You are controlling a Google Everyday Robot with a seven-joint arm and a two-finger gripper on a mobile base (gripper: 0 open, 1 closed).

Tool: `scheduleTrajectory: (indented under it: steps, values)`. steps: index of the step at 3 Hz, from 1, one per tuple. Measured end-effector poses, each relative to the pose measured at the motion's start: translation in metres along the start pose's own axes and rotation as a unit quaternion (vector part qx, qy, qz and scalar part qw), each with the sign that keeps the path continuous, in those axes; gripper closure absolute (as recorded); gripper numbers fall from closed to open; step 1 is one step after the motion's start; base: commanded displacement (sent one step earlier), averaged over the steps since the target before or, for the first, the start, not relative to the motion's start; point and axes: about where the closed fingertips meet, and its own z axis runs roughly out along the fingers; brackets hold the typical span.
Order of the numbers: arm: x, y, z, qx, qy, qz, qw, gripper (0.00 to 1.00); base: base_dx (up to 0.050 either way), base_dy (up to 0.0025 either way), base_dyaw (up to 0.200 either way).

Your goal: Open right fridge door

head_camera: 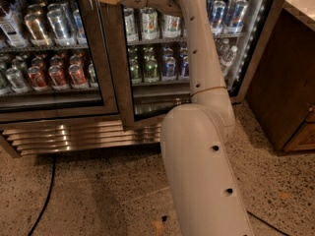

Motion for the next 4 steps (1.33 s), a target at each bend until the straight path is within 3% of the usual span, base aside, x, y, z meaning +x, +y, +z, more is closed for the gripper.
scheduleTrajectory:
  steps: [1, 2, 4]
  values:
    - [0.0, 0.0, 0.0, 0.0, 0.0, 0.0, 1.0, 0.42, 0.0, 0.0, 0.0]
    - [0.0027, 0.002, 0.0042, 0.0, 0.0, 0.0, 1.0, 0.31, 0.0, 0.0, 0.0]
    - [0.0036, 0.0019, 0.004, 0.009, 0.003, 0.001, 1.0, 0.31, 0.0, 0.0, 0.0]
